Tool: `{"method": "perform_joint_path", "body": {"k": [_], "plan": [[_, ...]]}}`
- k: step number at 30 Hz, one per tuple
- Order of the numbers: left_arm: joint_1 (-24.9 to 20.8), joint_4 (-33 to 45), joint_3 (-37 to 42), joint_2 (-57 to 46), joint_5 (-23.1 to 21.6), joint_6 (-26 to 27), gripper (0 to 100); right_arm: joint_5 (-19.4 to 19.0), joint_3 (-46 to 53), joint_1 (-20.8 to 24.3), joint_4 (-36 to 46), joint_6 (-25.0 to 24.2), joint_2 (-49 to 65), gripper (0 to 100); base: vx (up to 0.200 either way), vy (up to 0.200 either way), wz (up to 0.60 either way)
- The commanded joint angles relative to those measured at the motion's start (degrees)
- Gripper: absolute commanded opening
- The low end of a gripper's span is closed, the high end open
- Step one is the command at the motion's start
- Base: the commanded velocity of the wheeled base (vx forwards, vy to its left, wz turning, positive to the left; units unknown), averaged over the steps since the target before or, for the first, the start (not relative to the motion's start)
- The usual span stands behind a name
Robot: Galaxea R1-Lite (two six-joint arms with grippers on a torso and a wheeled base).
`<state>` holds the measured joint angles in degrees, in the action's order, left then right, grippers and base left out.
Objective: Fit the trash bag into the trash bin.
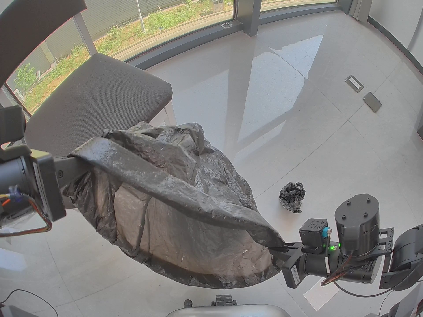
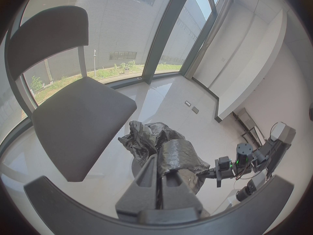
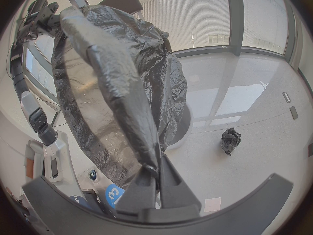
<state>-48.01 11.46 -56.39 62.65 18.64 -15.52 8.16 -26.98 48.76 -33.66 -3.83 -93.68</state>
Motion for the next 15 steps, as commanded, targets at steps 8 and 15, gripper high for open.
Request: {"method": "perform_joint_path", "body": {"k": [8,15], "plan": [[-0.1,4.2,3.1,-4.7,1.8,0.1,0,-0.1,1.3,4.1,0.3,-3.2,-0.3,0,0.000,0.000,0.00],[-0.1,6.7,4.4,-3.8,1.3,0.3,0,-0.2,4.4,3.7,1.0,-2.8,-0.1,0,0.000,0.000,0.00]]}}
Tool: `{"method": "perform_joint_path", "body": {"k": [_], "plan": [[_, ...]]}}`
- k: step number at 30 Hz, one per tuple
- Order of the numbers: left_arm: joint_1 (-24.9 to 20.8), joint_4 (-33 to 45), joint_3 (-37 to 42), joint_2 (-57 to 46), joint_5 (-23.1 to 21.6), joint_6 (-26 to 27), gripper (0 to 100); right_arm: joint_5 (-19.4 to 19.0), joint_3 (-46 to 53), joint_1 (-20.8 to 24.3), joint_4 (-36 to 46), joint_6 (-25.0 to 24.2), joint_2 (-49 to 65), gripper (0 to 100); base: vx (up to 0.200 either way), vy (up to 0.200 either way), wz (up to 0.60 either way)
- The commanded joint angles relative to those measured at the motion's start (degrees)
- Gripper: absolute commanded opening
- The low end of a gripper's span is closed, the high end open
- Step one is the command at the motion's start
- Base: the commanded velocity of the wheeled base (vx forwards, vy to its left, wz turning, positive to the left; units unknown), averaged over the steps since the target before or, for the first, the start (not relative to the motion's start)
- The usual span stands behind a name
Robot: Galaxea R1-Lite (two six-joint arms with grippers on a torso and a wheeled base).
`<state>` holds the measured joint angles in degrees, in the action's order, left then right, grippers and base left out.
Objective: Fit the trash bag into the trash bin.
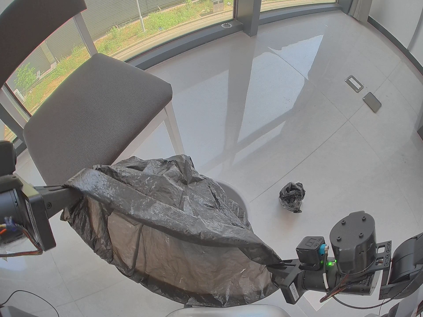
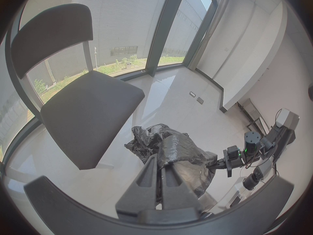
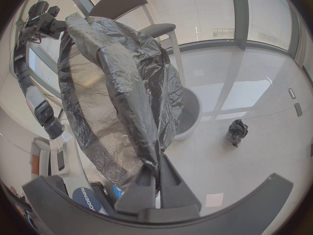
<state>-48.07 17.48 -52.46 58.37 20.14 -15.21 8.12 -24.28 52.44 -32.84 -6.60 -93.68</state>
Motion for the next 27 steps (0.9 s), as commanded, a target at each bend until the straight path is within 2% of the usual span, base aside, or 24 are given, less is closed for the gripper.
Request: {"method": "perform_joint_path", "body": {"k": [1,5,11,15,22,27], "plan": [[0.0,1.2,0.5,1.0,-0.4,-0.1,0,-0.1,2.3,0.0,0.1,0.0,-0.1,0,0.000,0.000,0.00],[0.1,1.2,2.0,3.1,-0.5,-0.5,0,-0.6,3.5,-0.9,0.1,-0.3,-0.3,0,0.000,0.000,0.00],[0.0,1.3,1.8,7.3,-0.4,0.4,0,-4.8,3.5,-5.2,-0.2,-0.3,-2.7,0,0.000,0.000,0.00],[0.1,0.9,0.9,10.2,-0.5,0.5,0,-5.6,2.7,-8.1,-0.6,0.0,-6.1,0,0.000,0.000,0.00],[0.1,-0.3,0.9,14.9,-0.9,0.4,0,-8.0,2.1,-10.0,-3.2,-0.1,-11.2,0,0.000,0.000,0.00],[0.0,-4.0,0.6,20.9,-4.3,0.5,0,-8.6,3.9,-11.7,-8.1,-0.5,-17.2,0,0.000,0.000,0.00]]}}
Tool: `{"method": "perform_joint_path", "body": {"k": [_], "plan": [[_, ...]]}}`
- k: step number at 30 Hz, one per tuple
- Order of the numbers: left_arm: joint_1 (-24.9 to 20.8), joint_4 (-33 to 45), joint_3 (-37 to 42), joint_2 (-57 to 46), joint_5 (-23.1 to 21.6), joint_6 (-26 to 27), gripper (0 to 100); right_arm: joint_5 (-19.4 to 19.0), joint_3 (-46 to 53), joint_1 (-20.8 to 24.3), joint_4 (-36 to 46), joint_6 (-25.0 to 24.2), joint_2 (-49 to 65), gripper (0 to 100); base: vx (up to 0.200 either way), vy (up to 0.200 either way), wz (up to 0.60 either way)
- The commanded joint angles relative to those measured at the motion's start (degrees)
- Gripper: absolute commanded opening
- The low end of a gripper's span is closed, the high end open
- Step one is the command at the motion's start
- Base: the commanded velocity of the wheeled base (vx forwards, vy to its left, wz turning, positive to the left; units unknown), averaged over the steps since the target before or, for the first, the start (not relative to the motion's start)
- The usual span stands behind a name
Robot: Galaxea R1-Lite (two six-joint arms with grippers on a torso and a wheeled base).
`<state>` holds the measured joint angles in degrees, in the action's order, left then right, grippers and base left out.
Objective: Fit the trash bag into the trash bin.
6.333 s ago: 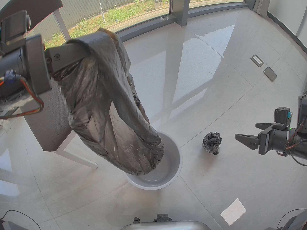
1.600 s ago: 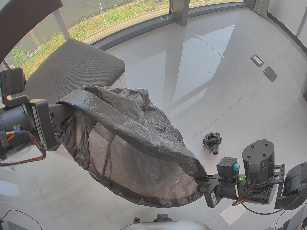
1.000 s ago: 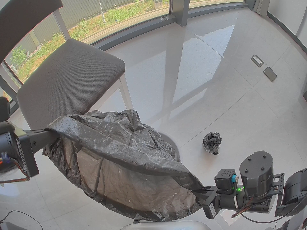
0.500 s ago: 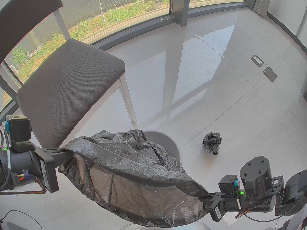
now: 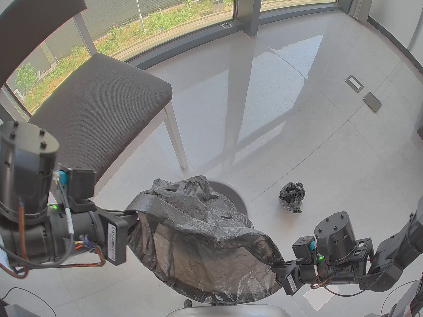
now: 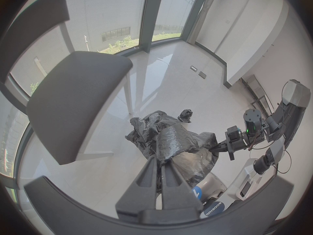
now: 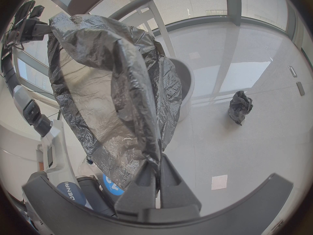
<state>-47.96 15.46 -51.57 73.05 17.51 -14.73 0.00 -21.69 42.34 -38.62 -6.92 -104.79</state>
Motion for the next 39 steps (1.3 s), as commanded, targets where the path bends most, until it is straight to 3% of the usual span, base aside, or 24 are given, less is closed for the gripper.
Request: {"method": "perform_joint_path", "body": {"k": [1,11,19,26,35,39], "plan": [[-0.1,-3.1,-0.9,7.8,-1.8,0.0,0,-0.8,1.7,-2.0,-3.5,-0.2,-6.9,0,0.000,0.000,0.00],[1.2,-7.9,-5.7,18.0,-2.7,-0.3,0,-0.6,4.5,-4.4,-7.6,-0.2,-8.6,0,0.000,0.000,0.00],[6.3,-11.8,-4.9,22.0,-4.3,-0.4,0,-0.2,6.1,-7.4,-7.7,-0.3,-4.9,0,0.000,0.000,0.00],[12.3,-12.0,-5.7,21.6,-6.5,-0.1,0,-0.2,2.1,-8.4,-12.5,-0.2,-5.6,0,0.000,0.000,0.00],[13.6,-12.6,-0.6,21.8,-6.4,3.6,0,0.1,-7.1,-10.0,-16.1,0.1,-10.8,0,0.000,0.000,0.00],[15.4,-17.3,-0.6,25.4,-6.5,3.7,0,0.1,-7.6,-9.6,-16.2,-0.1,-10.9,0,0.000,0.000,0.00]]}}
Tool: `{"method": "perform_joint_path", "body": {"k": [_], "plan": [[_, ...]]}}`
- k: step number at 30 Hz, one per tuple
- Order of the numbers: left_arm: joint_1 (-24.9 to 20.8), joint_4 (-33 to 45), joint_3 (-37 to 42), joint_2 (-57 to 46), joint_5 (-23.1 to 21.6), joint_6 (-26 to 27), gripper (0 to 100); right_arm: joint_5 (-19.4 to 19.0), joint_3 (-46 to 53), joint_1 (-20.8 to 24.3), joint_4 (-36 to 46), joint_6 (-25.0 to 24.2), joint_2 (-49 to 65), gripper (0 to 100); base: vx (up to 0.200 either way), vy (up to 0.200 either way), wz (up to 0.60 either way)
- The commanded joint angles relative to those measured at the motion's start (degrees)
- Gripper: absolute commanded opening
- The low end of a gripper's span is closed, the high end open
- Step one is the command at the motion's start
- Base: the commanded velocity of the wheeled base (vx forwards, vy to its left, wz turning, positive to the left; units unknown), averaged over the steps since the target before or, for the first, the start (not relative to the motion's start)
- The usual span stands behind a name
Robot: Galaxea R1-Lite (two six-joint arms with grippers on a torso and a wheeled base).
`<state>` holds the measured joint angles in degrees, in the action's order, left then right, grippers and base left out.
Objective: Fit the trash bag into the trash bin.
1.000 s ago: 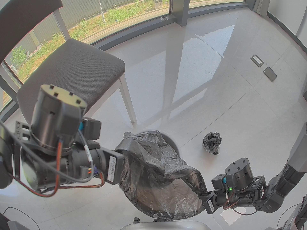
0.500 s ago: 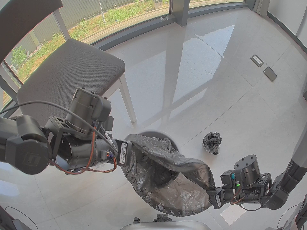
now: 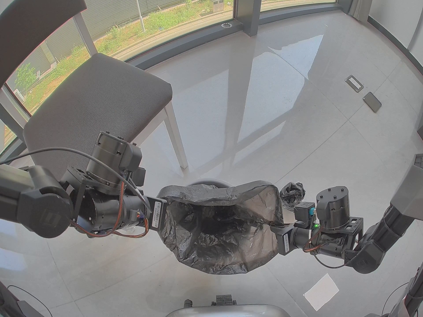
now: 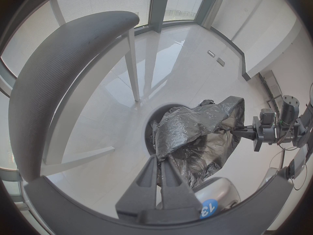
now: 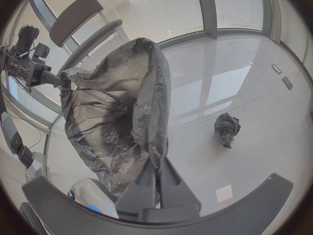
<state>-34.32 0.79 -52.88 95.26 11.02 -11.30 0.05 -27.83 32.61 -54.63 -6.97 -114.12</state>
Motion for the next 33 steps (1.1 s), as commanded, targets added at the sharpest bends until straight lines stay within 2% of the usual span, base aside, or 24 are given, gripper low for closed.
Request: {"method": "perform_joint_path", "body": {"k": [1,6,12,17,21,25,30,33], "plan": [[2.7,-4.7,0.5,4.6,0.0,0.4,0,0.0,-1.3,0.4,-0.3,-0.1,-1.4,0,0.000,0.000,0.00],[6.1,-10.5,-0.6,10.4,-0.1,3.7,0,0.1,-1.0,1.7,-0.4,-0.1,-0.1,0,0.000,0.000,0.00],[8.2,-14.4,-5.7,16.5,-0.1,3.5,0,1.2,0.3,2.8,-0.3,-0.1,3.3,0,0.000,0.000,0.00],[8.7,-13.1,-6.7,13.8,0.0,2.6,0,1.0,4.9,4.0,0.2,0.0,6.8,0,0.000,0.000,0.00],[8.6,-10.5,-3.3,9.3,0.1,0.5,0,0.3,6.7,4.0,0.5,0.1,6.1,0,0.000,0.000,0.00],[8.2,-10.8,0.1,6.7,0.3,0.2,0,-0.8,4.4,3.0,1.1,0.0,2.6,0,0.000,0.000,0.00],[8.0,-10.5,0.8,4.1,0.6,0.2,0,-1.9,-5.0,0.4,2.0,0.1,-4.9,0,0.000,0.000,0.00],[7.9,-10.4,0.8,4.1,0.6,0.2,0,-3.0,-9.2,-0.5,6.1,0.4,-6.1,0,0.000,0.000,0.00]]}}
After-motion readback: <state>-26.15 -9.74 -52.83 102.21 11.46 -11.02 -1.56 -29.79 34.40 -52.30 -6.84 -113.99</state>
